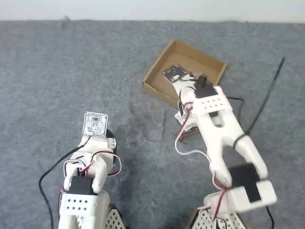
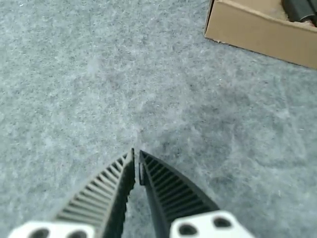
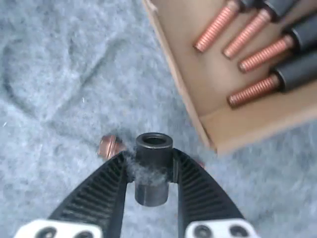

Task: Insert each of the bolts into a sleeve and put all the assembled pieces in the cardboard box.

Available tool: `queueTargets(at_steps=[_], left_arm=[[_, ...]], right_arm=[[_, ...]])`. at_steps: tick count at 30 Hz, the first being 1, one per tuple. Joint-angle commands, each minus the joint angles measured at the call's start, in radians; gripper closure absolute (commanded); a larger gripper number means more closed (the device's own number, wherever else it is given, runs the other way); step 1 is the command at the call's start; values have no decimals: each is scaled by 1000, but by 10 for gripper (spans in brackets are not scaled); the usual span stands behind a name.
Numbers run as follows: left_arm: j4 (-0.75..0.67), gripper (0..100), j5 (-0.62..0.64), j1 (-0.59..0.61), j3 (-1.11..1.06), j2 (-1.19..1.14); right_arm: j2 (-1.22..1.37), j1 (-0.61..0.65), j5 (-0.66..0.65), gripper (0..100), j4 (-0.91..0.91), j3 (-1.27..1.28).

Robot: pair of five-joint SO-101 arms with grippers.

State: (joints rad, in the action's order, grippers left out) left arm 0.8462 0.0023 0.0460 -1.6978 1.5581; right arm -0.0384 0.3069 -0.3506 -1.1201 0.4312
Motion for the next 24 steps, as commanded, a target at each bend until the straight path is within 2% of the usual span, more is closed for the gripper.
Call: queueTargets(at_steps=[1,9,17,20,24], left_arm=[[-2,986,-11,3,5,9],[-2,986,-8,3,5,9],[-2,987,-5,-11,5,9],[5,987,12,-94,5,2],[-2,987,132,-173,5,2]], right_arm=[[-168,-41,41,958,-5,51],[-367,-226,146,958,-5,253],[-398,-469,276,958,22,351],[-398,-541,319,958,68,371],[-397,-611,353,958,136,390]])
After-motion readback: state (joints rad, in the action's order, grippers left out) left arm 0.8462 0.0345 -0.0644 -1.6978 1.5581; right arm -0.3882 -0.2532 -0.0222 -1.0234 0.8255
